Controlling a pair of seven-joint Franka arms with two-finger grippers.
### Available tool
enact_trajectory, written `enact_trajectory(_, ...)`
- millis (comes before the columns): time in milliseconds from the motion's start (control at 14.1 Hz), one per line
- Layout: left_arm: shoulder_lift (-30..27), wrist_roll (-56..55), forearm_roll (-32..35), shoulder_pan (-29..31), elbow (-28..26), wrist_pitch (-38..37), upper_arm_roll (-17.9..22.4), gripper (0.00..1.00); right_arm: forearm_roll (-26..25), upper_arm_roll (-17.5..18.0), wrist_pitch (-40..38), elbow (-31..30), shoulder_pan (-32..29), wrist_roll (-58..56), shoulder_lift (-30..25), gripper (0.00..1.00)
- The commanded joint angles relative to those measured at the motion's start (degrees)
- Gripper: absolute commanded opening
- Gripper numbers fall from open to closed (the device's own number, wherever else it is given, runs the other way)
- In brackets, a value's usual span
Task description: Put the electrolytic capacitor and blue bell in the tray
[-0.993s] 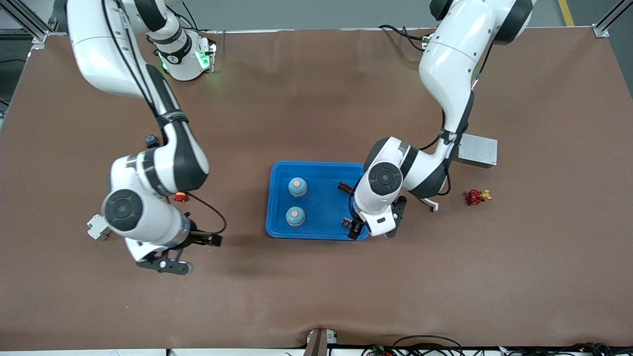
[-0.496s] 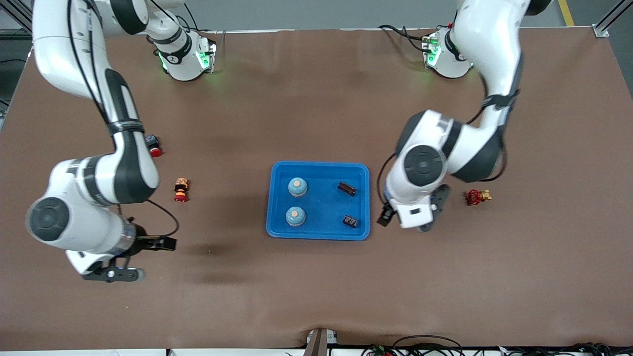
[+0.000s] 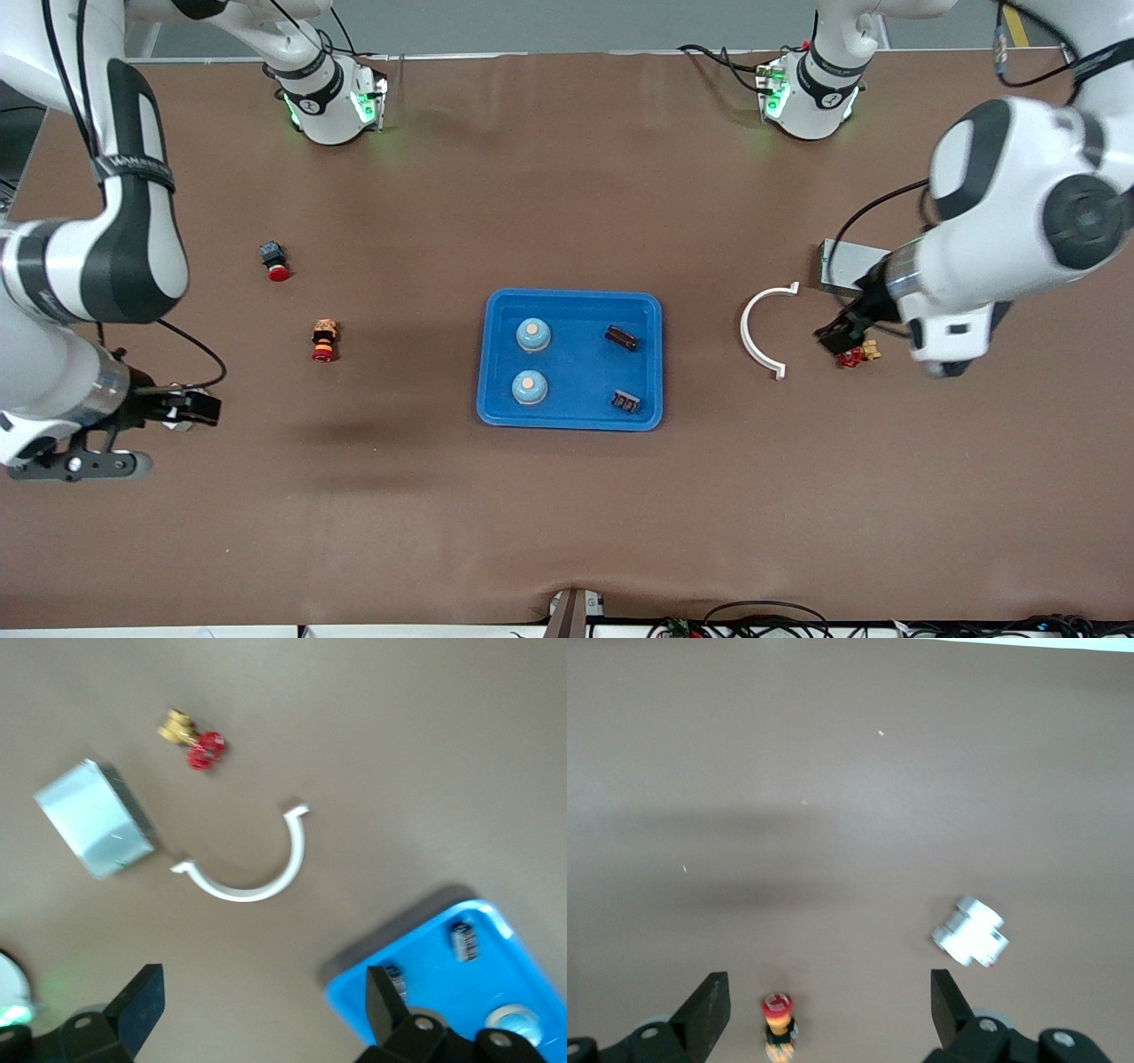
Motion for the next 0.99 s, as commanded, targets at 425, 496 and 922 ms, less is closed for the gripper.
enact_trajectory(425, -11.6, 31.8, 5.2, 7.7, -14.8, 0.2, -0.3, 1.00, 1.6, 0.8, -5.2, -4.6, -7.7, -6.7, -10.9, 1.00)
enact_trajectory(496, -11.9, 34.5, 6.4, 7.7, -14.9, 0.2, -0.3, 1.00, 3.3, 0.8, -5.6, -6.0, -8.3, -6.5, -12.3, 1.00)
enact_trajectory(922, -13.3, 37.8, 8.6, 7.2, -13.3, 1.8, -1.0, 1.00, 6.8, 0.9, -3.9, -15.8, -8.8, -6.5, -20.4, 1.00)
